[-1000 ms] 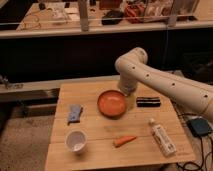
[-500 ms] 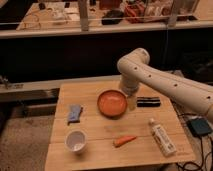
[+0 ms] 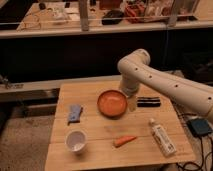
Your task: Move the arm in a circular motion
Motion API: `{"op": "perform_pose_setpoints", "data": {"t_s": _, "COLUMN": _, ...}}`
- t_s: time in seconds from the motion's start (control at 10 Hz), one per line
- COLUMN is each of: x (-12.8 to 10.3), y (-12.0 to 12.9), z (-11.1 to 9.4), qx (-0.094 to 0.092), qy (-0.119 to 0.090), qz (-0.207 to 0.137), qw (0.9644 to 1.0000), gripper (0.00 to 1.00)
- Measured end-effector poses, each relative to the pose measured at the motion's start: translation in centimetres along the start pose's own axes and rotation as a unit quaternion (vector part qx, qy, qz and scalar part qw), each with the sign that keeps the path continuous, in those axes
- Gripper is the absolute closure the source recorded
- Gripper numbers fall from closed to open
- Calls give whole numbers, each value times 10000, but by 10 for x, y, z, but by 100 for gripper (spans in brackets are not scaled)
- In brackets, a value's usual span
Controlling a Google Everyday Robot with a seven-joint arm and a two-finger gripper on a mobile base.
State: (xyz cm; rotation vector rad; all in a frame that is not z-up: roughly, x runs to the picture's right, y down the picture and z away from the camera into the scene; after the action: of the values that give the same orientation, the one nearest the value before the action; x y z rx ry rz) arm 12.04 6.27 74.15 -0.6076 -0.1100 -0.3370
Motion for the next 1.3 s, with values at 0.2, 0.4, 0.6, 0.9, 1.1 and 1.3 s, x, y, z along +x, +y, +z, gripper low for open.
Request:
{"op": "perform_pose_setpoints", "data": {"t_s": 0.2, "x": 7, "y": 1, "z": 0, "qx": 5, "qy": -15, "qz": 46, "qw": 10000, "gripper": 20}}
{"op": "perform_pose_setpoints", "data": {"t_s": 0.4, "x": 25, "y": 6, "z": -1, "qx": 0, "qy": -50, "qz": 247, "qw": 9997, "gripper": 20}}
{"op": "perform_pose_setpoints", "data": {"t_s": 0.6, "x": 59, "y": 30, "z": 3, "qx": -45, "qy": -137, "qz": 616, "qw": 9980, "gripper": 20}}
{"op": "perform_pose_setpoints", "data": {"t_s": 0.9, "x": 75, "y": 68, "z": 7, "qx": -54, "qy": -158, "qz": 813, "qw": 9966, "gripper": 20}}
{"op": "perform_pose_setpoints", "data": {"t_s": 1.1, "x": 64, "y": 80, "z": 6, "qx": -42, "qy": -128, "qz": 700, "qw": 9975, "gripper": 20}}
{"op": "perform_pose_setpoints", "data": {"t_s": 1.3, "x": 31, "y": 84, "z": 3, "qx": -9, "qy": -84, "qz": 400, "qw": 9992, "gripper": 20}}
